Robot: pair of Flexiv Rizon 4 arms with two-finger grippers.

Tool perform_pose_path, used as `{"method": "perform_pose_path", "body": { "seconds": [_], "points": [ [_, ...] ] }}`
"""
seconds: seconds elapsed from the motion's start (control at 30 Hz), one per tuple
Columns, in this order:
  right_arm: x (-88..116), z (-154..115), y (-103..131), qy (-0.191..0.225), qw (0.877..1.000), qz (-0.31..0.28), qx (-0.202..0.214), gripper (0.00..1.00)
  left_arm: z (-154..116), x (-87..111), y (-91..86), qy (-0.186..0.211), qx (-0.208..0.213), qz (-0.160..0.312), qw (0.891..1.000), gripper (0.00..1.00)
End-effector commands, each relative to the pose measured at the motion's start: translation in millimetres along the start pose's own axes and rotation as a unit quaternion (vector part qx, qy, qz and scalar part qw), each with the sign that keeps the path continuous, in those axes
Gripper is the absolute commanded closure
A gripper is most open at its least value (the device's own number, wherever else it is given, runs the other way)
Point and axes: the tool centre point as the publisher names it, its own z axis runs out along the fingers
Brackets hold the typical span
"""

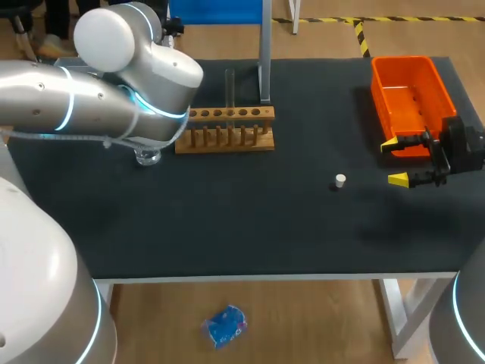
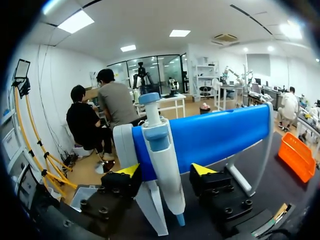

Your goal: Invert the test tube, pick up the pipette, mount the tip to pipette, aspirate from beaker and dispense into the tube, eject the tip, return the pipette, and cap with the stopper.

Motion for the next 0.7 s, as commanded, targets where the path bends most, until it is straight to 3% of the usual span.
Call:
{"method": "perform_pose_path", "body": {
  "seconds": [0.03,0.27,0.5,0.57,0.7],
  "points": [
    [1,0,0,-0.001,1.000,0.000,0.001,0.00,-12,-3.3,-1.0,0.002,0.007,0.004,1.000,0.00],
    [1,0,0,-0.001,1.000,0.000,0.001,0.00,-57,-3.3,-0.2,0.022,0.051,0.008,0.998,0.00],
    [1,0,0,-0.001,1.000,0.000,0.001,0.00,-101,-10.3,-5.7,0.073,0.077,0.002,0.994,0.00],
    [1,0,0,-0.001,1.000,0.000,0.001,0.00,-115,-11.2,-11.9,0.112,0.096,-0.006,0.989,0.00],
    [1,0,0,-0.001,1.000,0.000,0.001,0.00,-144,-14.6,-18.4,0.183,0.095,0.014,0.978,0.00]
  ]
}}
